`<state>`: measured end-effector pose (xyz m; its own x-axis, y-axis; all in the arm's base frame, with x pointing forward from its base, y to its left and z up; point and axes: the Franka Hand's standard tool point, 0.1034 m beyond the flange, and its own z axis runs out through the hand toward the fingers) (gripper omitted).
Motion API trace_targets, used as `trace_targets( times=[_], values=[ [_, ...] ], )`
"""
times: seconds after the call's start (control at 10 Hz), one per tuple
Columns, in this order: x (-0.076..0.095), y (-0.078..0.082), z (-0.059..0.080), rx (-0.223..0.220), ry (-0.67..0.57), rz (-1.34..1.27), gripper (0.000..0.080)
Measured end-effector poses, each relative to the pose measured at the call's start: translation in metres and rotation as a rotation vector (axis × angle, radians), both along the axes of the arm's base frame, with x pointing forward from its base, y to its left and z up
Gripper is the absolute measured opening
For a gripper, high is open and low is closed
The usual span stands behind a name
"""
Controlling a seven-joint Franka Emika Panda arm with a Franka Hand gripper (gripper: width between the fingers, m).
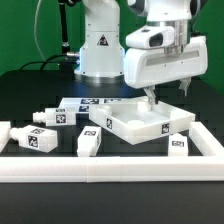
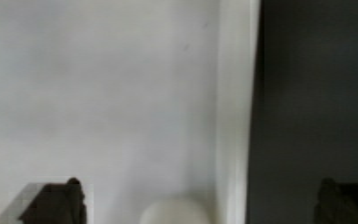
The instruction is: Assemble one leg
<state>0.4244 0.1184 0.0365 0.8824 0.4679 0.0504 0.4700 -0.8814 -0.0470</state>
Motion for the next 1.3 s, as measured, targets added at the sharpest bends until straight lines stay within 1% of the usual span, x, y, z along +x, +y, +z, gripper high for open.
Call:
trace_targets(
  times=[0.2, 0.3, 0.4, 0.5, 0.6, 0.7, 0.8, 0.9, 1.2, 1.3],
  values=[
    [-0.012, 0.000, -0.023, -0.001, 0.029, 0.000, 0.0649],
    [-0.015, 0.000, -0.028, -0.001, 0.032, 0.001, 0.0649],
    [-0.016, 0.000, -0.029, -0.002, 0.037, 0.001, 0.0649],
    [-0.013, 0.000, -0.028, -0.001, 0.034, 0.000, 0.0536],
    [-0.013, 0.000, -0.028, -0.001, 0.034, 0.000, 0.0399],
    [-0.013, 0.000, -0.029, -0.001, 0.035, 0.000, 0.0399],
    [-0.014, 0.000, -0.029, -0.002, 0.036, 0.001, 0.0199],
    [-0.014, 0.000, -0.029, -0.001, 0.035, 0.001, 0.0075],
    [-0.012, 0.000, -0.026, -0.001, 0.027, 0.005, 0.0052],
    [-0.011, -0.006, -0.025, -0.004, 0.019, 0.060, 0.0052]
  ],
)
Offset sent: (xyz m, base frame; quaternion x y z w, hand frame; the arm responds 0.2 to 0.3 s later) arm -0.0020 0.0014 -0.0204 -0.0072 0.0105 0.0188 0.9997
